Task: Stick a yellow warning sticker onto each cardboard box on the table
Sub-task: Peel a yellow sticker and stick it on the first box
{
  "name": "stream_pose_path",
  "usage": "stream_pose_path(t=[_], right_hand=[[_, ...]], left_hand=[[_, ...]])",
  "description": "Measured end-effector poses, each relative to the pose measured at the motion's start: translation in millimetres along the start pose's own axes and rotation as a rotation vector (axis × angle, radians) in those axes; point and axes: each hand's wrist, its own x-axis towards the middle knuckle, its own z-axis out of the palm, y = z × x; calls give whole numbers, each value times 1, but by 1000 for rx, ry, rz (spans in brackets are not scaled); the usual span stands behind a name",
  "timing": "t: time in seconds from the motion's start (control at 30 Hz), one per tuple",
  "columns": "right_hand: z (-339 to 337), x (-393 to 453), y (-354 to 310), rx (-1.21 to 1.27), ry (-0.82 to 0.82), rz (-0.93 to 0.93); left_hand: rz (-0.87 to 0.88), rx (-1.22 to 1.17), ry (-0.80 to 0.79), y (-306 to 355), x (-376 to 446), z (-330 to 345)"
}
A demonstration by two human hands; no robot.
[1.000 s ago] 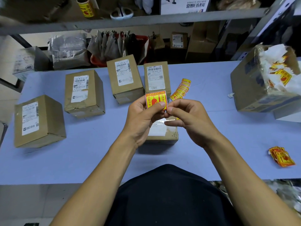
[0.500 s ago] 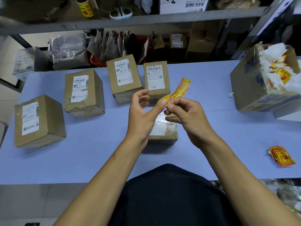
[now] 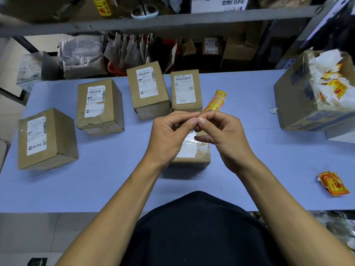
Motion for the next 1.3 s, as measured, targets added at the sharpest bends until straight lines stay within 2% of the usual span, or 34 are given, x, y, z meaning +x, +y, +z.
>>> stream_pose_path(t=[0.27,0.53,1.3], right_hand=[[4,-2,-1,-5,91,-36],[0,-2,-4,83,86,7],[6,-2,-5,39,124,0]], left_hand=[[56,50,-17,-2,0,2],[121,177,-11,-4,-1,1],[212,279,22,-11,-4,2]])
